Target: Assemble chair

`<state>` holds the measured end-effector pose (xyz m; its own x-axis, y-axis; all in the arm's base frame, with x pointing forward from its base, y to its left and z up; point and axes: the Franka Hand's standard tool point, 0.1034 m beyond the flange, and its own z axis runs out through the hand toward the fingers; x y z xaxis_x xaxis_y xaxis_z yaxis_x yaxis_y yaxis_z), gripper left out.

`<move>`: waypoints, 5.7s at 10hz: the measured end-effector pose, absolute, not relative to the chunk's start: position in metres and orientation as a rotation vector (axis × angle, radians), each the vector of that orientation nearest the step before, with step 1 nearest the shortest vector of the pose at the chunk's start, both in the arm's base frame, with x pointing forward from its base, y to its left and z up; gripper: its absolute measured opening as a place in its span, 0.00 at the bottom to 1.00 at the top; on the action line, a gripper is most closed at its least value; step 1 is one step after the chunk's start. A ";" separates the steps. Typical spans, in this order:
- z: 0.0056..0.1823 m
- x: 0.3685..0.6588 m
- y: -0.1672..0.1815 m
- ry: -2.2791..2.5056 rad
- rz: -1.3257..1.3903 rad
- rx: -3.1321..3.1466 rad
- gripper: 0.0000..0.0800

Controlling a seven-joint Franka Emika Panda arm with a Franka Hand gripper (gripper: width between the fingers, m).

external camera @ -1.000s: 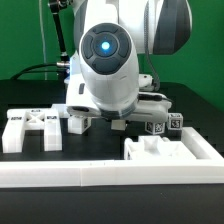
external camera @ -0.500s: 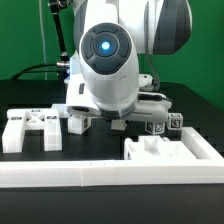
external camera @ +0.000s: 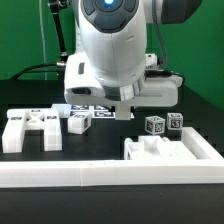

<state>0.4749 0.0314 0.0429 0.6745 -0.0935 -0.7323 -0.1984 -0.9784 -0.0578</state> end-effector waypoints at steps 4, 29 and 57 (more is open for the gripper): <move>0.039 0.487 0.031 0.246 0.926 -2.865 0.36; 0.111 0.613 0.073 -0.089 -0.777 -3.008 0.36; 0.081 0.620 0.099 -0.206 -0.928 -2.973 0.37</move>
Offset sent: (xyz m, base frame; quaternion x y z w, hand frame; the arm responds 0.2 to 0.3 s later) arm 0.0000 0.0000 0.0000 0.0000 0.1296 0.0000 0.9916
